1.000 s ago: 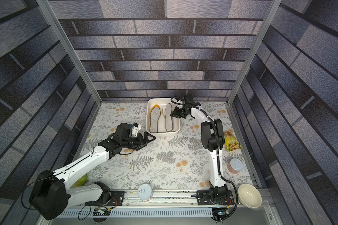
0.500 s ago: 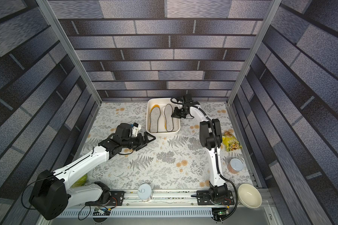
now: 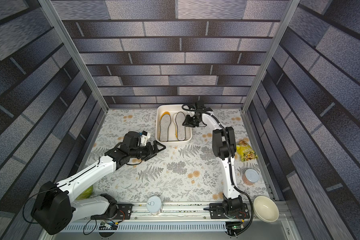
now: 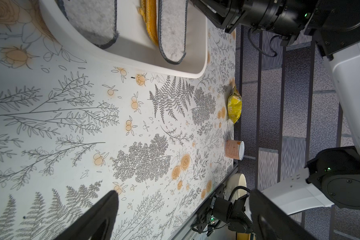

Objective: Put the insoles into the storage box
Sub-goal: Place the insole in the storage box.

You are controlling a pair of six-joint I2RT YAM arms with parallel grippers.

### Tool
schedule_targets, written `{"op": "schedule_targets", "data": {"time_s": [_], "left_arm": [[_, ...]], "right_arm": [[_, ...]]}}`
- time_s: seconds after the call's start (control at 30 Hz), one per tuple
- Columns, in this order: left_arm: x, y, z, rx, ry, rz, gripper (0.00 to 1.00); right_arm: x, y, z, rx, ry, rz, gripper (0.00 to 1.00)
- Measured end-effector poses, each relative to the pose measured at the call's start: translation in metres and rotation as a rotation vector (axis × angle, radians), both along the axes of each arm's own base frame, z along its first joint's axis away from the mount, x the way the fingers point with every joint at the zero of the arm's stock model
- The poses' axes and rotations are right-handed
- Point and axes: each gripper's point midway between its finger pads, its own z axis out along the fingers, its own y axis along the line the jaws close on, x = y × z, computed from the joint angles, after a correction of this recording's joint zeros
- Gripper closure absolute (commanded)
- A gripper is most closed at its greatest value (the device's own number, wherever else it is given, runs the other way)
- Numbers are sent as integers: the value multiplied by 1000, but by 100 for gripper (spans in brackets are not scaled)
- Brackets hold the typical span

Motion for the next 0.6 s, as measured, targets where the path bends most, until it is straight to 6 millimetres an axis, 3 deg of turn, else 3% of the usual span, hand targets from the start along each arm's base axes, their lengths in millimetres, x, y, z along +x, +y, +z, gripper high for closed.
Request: {"op": "schedule_targets", "data": {"time_s": [0.37,0.6], "left_arm": [[0,0,0,-3,6,4,0],[0,0,0,-3,5,3,0]], "right_arm": [[6,9,10,-1,-19,13,67],[0,9,3,-77,-5,11,56]]}}
